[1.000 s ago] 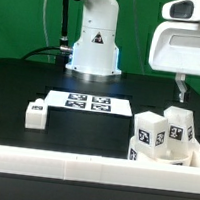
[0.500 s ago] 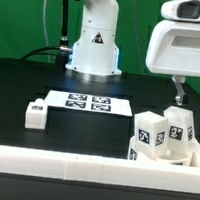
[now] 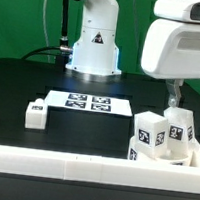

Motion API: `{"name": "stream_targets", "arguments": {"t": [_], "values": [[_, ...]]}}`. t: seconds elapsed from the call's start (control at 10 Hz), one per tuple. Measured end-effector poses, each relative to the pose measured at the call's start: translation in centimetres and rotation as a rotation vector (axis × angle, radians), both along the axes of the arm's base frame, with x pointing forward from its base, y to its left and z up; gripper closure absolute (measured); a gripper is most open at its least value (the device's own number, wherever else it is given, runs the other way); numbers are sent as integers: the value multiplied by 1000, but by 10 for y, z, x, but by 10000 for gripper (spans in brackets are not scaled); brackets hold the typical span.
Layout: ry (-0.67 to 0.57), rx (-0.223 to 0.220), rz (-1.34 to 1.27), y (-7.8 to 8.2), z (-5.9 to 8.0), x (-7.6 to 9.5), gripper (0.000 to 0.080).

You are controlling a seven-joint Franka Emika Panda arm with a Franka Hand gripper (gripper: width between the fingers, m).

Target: Assemble stool

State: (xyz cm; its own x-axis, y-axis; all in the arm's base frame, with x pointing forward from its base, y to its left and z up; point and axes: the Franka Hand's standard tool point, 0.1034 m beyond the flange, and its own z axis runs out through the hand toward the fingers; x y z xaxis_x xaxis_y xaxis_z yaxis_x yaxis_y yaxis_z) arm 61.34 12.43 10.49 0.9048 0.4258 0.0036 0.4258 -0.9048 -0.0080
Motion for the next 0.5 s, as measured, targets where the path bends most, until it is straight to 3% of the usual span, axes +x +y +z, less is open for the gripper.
{"name": "stream_targets", "arguments": {"t": [0.5], "values": [[-66, -18, 151, 3, -10, 4, 151]]}}
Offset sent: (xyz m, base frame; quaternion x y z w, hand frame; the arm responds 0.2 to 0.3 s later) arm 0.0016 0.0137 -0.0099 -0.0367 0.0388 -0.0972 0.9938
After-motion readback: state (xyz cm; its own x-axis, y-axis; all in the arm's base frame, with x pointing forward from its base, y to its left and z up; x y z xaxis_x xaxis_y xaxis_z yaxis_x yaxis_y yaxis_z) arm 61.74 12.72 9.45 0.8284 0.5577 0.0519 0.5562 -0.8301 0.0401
